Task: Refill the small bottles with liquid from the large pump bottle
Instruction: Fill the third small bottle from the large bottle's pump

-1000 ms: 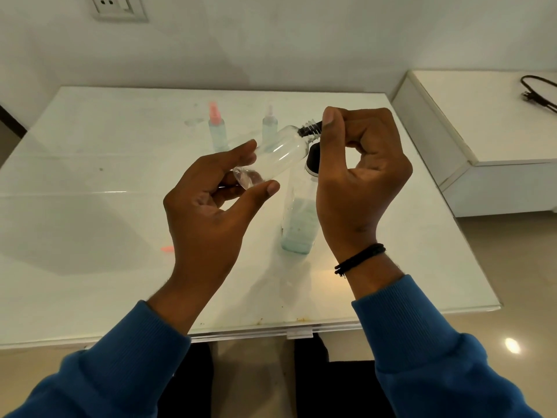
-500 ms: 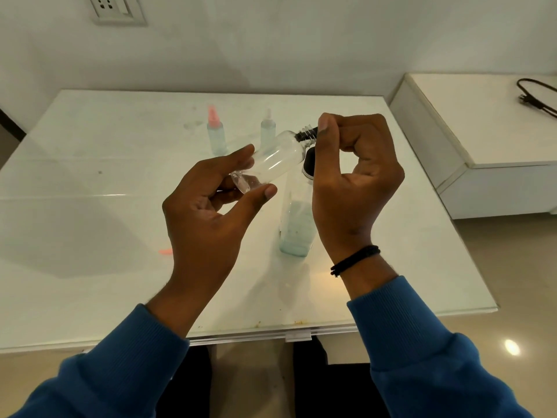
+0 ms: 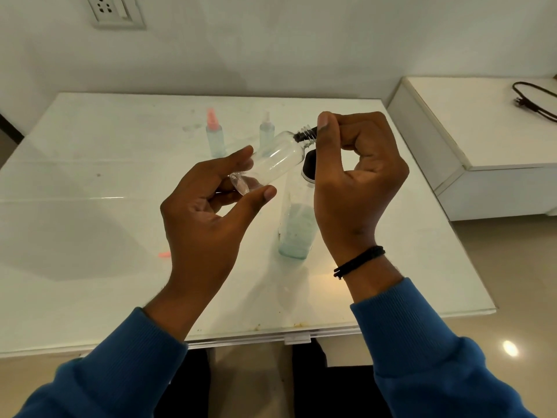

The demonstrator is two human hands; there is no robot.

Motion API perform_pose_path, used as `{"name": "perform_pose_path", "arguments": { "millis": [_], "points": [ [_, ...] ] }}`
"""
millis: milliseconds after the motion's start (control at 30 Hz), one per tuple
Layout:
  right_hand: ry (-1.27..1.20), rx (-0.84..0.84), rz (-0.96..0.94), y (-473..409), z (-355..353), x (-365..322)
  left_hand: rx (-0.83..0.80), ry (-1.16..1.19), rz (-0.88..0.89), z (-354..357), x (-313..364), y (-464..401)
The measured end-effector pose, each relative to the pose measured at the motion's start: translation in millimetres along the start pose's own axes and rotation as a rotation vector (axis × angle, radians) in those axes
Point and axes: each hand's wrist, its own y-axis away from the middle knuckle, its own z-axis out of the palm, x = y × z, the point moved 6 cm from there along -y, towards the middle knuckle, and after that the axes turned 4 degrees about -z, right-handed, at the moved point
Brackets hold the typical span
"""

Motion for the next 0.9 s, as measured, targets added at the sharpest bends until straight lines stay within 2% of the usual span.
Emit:
{"name": "perform_pose_path", "arguments": {
  "millis": [900],
  "points": [
    [-0.057,0.008,0.053,4.5,3.3,1.4,-0.004,-0.02,-0.008,-0.6,-1.2,1.0]
  ]
}}
